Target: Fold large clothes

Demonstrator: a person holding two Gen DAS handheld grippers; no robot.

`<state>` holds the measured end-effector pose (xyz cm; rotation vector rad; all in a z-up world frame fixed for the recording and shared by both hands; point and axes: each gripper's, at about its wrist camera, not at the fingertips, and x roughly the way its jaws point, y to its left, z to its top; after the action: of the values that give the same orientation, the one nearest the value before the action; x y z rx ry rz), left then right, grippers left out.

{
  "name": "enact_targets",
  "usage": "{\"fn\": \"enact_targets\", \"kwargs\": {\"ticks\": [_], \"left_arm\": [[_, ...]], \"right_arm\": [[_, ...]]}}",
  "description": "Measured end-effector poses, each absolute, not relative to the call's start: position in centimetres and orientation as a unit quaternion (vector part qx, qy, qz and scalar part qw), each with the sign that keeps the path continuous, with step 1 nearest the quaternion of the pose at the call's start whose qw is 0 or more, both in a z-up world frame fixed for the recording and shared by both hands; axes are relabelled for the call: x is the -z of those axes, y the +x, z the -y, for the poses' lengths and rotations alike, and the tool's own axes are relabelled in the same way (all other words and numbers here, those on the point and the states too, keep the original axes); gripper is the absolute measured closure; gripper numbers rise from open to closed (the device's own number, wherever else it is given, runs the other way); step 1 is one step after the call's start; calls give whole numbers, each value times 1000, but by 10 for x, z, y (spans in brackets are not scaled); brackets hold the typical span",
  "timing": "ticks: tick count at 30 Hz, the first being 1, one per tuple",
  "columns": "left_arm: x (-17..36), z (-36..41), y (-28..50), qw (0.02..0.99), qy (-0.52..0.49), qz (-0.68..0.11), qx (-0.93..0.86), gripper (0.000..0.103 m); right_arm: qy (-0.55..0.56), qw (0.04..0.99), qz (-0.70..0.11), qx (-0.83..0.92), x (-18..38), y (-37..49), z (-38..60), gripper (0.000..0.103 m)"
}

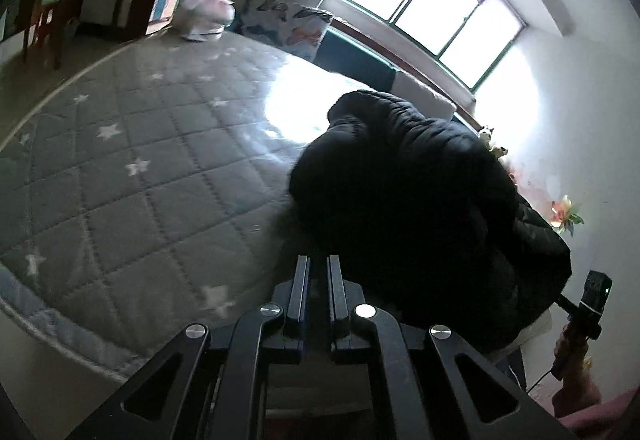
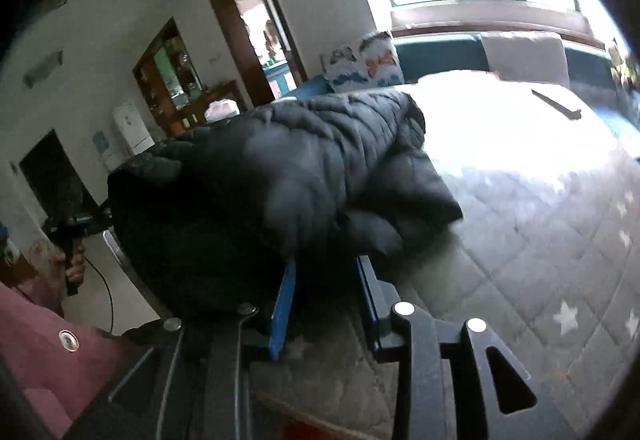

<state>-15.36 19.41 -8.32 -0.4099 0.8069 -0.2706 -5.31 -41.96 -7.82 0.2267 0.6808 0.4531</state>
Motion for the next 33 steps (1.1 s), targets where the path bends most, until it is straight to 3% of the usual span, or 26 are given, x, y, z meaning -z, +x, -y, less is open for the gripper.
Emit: {"fn": "enact_targets", "kwargs": {"ticks": [7, 11, 14, 15, 17, 18, 19, 25, 33], "left_arm": [[26, -191, -169, 914, -126, -367, 118, 95], [-17, -150, -171, 923, -55, -351, 144, 94], [-38, -116, -166, 922, -7, -344, 177, 91], [-41, -104, -166, 919, 7, -345, 192, 84], [-50, -87, -154, 916, 25, -345, 203, 52], [-50, -77, -153, 917, 38, -340, 206, 28], [-52, -69, -152, 919, 50, -332, 207, 23], [-59, -14, -118, 905, 94, -331, 249, 22], [-21, 50, -79, 866, 176, -359, 301, 22]], "right_arm": [[56, 928, -339, -142, 29, -69, 438, 64], [-37, 934, -315, -163, -11, -73, 398, 36], [-128, 924, -302, -196, -27, -65, 349, 33], [-153, 918, -304, -204, -29, -60, 332, 33], [-198, 903, -309, -223, -28, -51, 302, 33], [-219, 896, -309, -233, -25, -45, 286, 33], [-233, 889, -311, -241, -22, -41, 276, 33], [-341, 845, -321, -258, 14, -18, 207, 33], [-423, 818, -311, -234, 47, -3, 177, 33]]}}
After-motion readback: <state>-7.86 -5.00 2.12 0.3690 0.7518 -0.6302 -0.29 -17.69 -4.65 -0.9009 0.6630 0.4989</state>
